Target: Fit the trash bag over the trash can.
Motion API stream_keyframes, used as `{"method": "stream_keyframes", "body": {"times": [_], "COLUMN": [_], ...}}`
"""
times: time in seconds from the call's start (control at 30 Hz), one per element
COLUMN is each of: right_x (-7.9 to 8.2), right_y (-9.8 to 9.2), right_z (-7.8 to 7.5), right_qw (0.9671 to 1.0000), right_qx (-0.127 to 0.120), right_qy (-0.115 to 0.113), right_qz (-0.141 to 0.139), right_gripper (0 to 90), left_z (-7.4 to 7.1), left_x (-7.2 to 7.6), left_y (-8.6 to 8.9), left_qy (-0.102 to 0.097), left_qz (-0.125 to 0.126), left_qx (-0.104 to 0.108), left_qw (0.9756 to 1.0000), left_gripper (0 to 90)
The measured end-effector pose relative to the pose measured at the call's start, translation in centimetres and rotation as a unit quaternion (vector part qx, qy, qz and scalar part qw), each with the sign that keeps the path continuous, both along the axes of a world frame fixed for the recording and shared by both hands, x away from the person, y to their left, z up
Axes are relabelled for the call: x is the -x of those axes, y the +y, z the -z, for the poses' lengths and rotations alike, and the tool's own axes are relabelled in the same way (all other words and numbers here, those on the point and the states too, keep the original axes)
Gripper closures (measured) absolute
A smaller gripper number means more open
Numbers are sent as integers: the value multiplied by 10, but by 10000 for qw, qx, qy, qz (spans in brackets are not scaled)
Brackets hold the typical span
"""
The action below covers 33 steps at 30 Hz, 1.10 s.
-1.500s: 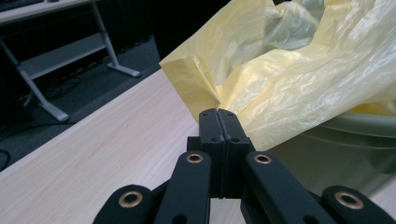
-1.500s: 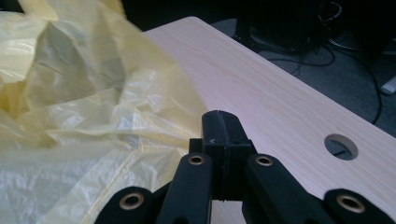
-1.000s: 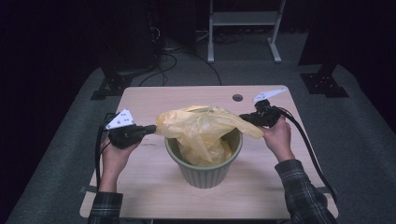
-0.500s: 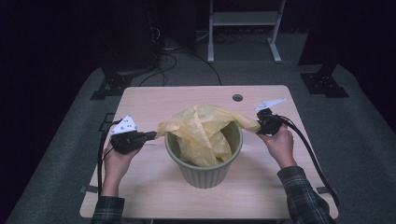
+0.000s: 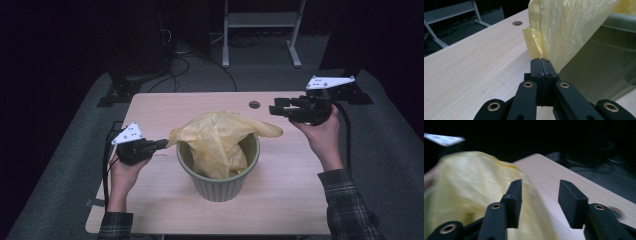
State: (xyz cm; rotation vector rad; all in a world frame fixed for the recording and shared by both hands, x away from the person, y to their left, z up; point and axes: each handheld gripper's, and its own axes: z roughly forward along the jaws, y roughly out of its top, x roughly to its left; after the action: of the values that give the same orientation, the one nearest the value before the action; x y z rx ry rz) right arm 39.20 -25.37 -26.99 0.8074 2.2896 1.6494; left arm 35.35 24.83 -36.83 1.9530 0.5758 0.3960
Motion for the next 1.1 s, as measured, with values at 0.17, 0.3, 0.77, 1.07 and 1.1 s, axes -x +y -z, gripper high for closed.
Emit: {"method": "stream_keyframes", "body": {"times": [0.17,0.3,0.77,1.07,1.1], "right_x": [2,-3,47,96,100], "right_y": [36,54,46,51,52], "right_z": [0,9,16,40,44], "right_qw": [9971,9944,9907,9842,9831], "right_qx": [52,159,319,376,340], "right_qy": [90,239,88,207,240], "right_qz": [-760,-1015,-1321,-1717,-1782], "right_gripper": [443,476,900,900,900], "left_z": [-1,-2,-16,-19,-18], "left_x": [2,3,21,37,38], "left_y": [-2,-1,-4,-3,-2], "left_qy": [-20,-24,95,174,189], "left_qz": [54,66,156,179,188], "left_qx": [37,35,233,332,334], "left_qw": [10000,10000,9996,9991,9991], "left_gripper": [897,897,898,898,898]}}
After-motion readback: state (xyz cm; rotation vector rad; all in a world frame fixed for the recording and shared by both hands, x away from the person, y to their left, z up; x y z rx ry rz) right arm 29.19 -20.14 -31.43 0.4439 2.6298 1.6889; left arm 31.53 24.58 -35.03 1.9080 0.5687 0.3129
